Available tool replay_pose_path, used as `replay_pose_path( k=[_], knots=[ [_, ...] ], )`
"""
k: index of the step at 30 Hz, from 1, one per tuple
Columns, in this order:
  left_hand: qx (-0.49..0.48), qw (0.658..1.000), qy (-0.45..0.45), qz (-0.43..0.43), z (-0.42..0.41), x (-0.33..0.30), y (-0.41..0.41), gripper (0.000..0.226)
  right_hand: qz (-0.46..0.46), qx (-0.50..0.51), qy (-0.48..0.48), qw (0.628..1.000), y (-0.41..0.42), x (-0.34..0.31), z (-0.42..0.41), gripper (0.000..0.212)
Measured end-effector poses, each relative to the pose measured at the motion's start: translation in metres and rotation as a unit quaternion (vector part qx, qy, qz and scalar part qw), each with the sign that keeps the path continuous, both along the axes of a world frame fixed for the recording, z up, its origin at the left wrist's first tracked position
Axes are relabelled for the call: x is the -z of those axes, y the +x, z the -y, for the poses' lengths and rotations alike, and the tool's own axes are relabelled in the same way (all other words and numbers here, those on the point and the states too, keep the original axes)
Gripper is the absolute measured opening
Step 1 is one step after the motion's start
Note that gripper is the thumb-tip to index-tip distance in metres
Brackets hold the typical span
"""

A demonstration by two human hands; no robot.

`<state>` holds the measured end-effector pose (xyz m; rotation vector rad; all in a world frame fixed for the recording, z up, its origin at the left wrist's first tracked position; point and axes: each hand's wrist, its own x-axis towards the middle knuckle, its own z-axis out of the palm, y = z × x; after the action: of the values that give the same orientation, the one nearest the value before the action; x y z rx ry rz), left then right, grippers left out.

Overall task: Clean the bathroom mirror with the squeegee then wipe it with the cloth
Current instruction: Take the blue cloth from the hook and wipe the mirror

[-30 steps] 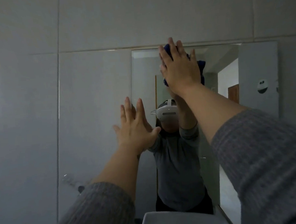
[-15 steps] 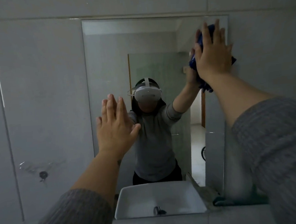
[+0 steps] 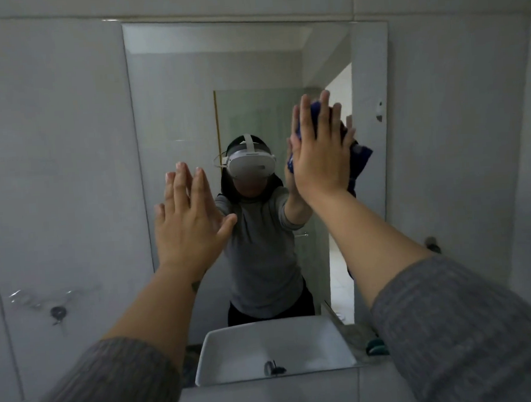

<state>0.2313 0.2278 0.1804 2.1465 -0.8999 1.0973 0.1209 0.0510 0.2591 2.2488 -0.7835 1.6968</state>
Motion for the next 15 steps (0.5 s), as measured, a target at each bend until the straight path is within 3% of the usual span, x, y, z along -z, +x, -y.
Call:
replay_pose_path(
  k=[8,15],
  knots=[
    [-0.055,0.998,0.004,-0.006,-0.043,0.019,0.018,0.097,-0.05,-0.057,-0.05,0.996,0.068,0.008,-0.087,0.061],
    [-0.06,0.995,0.003,-0.085,-0.065,0.056,0.034,0.1,-0.115,-0.124,-0.144,0.975,0.119,0.017,-0.148,0.062]
  ],
)
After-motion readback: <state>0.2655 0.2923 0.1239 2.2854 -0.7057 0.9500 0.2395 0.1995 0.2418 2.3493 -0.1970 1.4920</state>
